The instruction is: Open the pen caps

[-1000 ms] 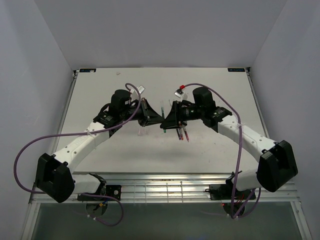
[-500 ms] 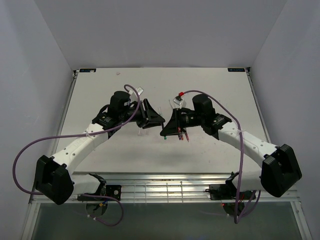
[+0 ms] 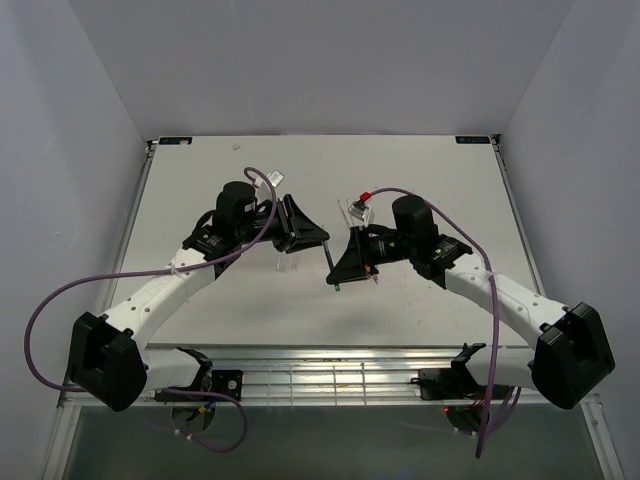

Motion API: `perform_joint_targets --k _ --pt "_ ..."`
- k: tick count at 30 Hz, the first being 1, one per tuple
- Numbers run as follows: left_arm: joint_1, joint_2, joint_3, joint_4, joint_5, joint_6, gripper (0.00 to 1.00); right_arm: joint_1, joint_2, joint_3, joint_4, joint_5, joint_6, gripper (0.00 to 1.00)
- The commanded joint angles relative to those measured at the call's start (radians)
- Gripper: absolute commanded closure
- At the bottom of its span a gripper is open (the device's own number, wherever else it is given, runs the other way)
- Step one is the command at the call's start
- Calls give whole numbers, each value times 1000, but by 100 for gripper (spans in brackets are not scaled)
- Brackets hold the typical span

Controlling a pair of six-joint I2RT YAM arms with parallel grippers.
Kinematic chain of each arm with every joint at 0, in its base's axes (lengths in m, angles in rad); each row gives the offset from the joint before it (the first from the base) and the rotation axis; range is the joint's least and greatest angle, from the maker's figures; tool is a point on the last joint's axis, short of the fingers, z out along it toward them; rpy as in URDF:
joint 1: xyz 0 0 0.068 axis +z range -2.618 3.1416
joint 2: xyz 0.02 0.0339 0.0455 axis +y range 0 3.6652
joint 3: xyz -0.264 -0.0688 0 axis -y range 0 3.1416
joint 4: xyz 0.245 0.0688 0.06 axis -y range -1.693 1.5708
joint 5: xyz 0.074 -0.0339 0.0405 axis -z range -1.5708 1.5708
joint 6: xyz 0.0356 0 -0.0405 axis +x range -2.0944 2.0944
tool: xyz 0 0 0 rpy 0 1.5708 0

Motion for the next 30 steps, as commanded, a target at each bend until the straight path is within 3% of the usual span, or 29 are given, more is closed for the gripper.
perform_joint_targets --k 1,4,7,11,13,16,17,19,20,23,26,30 --pt "4 -19 2 54 32 -13 55 4 6 -8 32 -64 -5 92" --pt "4 -18 6 52 32 -11 58 4 9 -14 44 -70 4 92" --pt "4 -21 7 43 30 -16 69 4 6 -30 76 -70 26 92" --pt "3 -22 9 16 29 -22 88 4 21 -22 65 -38 18 92" --pt "4 -22 9 -4 17 -26 100 4 27 5 -37 2 -55 92" --pt "4 -22 27 -95 -54 -48 100 18 65 135 -362 201 -207 92" --pt "4 -21 33 -156 -78 -62 100 45 97 238 -463 388 -312 92" --pt "7 -6 64 -231 -159 -103 100 88 134 332 -705 596 -390 92" --pt "9 5 81 -332 -186 -161 100 138 172 399 -762 792 -438 92" --pt "35 60 145 -450 -223 -245 100 221 231 447 -910 1084 -474 92" --pt "52 117 241 -537 -268 -257 100 246 231 417 -930 1172 -468 92" --pt "78 168 328 -613 -302 -233 100 254 205 354 -901 1169 -460 92"
